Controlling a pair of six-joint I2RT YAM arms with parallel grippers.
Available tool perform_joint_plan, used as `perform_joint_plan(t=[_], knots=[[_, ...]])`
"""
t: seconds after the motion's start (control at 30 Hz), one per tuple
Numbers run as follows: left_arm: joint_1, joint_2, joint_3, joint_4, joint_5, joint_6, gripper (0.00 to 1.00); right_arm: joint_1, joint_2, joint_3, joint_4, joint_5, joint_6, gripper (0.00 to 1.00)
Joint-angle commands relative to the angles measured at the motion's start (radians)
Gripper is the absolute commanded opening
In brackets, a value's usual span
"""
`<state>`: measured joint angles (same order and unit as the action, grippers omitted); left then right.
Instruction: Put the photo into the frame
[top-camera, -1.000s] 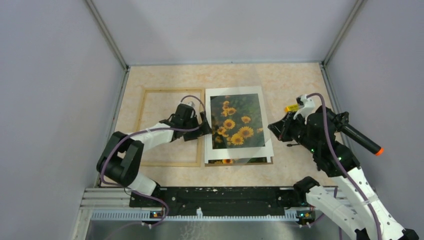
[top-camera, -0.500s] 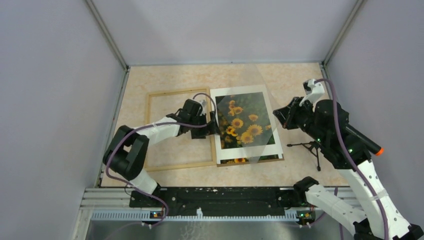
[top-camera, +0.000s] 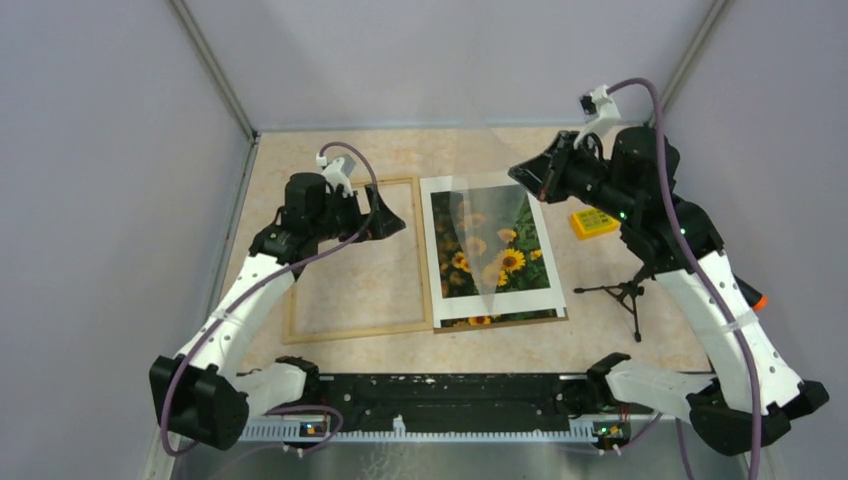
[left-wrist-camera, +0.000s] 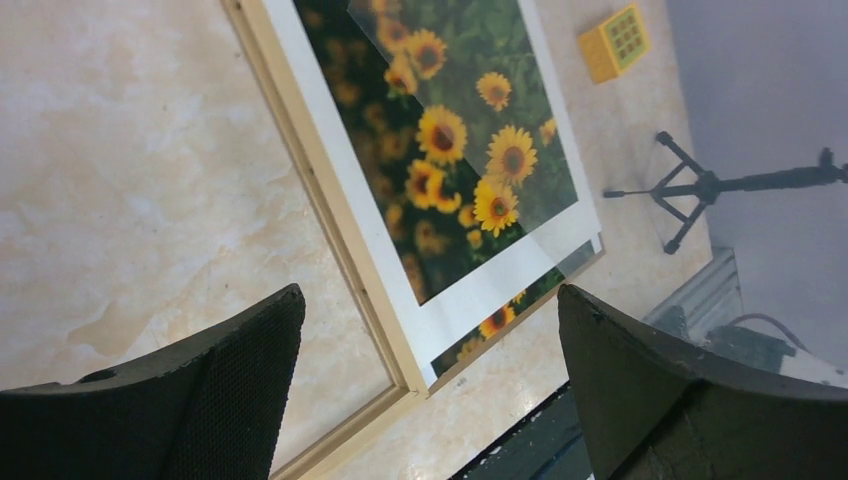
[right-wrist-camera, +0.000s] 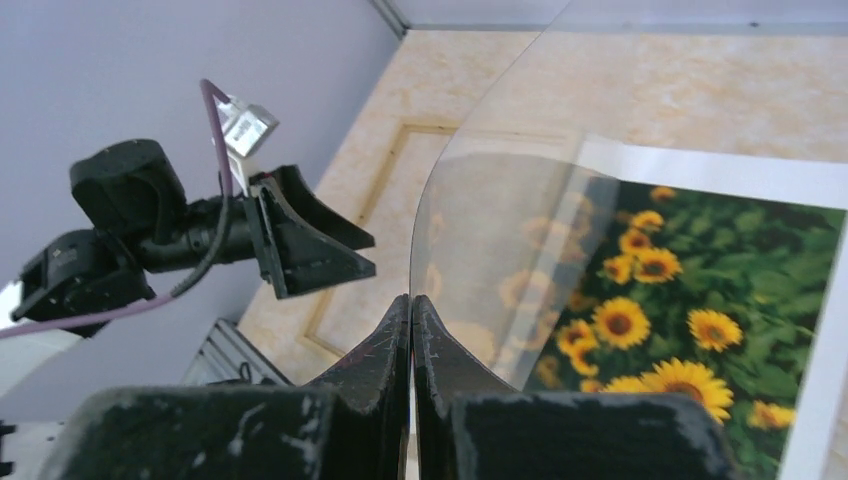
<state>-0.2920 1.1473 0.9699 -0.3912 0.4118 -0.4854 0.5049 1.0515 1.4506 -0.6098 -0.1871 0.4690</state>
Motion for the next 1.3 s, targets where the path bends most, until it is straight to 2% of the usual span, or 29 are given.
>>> perform_joint_plan(t=[0.0, 0.13, 0.33, 0.4, 0.47, 0.57, 0.73, 0.83, 1.0, 1.13, 1.27], knots=[[0.002, -0.097, 0.072, -0.020, 0.065, 0.042, 0.99, 0.094, 0.119, 0.156, 0.107, -0.045, 0.055, 0.00], [0.002, -0.203, 0.099, -0.034, 0.049, 0.038, 0.99, 0.157, 0.239, 0.314, 0.136, 0.025, 0.095, 0.00], [0.002, -0.355, 0.109, -0.111, -0.047, 0.019, 0.99, 0.190, 0.426, 0.476, 0.249, -0.076, 0.207, 0.00], [0.002, -0.395, 0.106, -0.143, -0.090, 0.016, 0.99, 0.201, 0.481, 0.537, 0.260, -0.080, 0.231, 0.00], [0.003, -0.409, 0.118, -0.176, -0.127, 0.019, 0.99, 0.202, 0.482, 0.526, 0.297, -0.052, 0.272, 0.00], [0.002, -0.399, 0.150, -0.216, -0.165, 0.018, 0.99, 0.195, 0.392, 0.328, 0.391, 0.064, 0.362, 0.00], [0.002, -0.376, 0.145, -0.216, -0.191, -0.026, 0.99, 0.163, 0.161, -0.269, 0.675, 0.207, 0.579, 0.00], [0.001, -0.347, 0.070, -0.167, -0.151, -0.058, 0.99, 0.153, 0.072, -0.494, 0.721, 0.288, 0.616, 0.00], [-0.005, -0.243, -0.110, -0.008, -0.030, -0.120, 0.99, 0.153, -0.007, -0.757, 0.788, 0.365, 0.646, 0.00], [-0.042, -0.162, -0.185, -0.005, -0.106, -0.100, 0.99, 0.175, -0.048, -0.870, 0.792, 0.423, 0.621, 0.00], [-0.073, -0.159, -0.252, -0.006, -0.161, -0.142, 0.99, 0.185, -0.112, -0.950, 0.769, 0.519, 0.574, 0.00]])
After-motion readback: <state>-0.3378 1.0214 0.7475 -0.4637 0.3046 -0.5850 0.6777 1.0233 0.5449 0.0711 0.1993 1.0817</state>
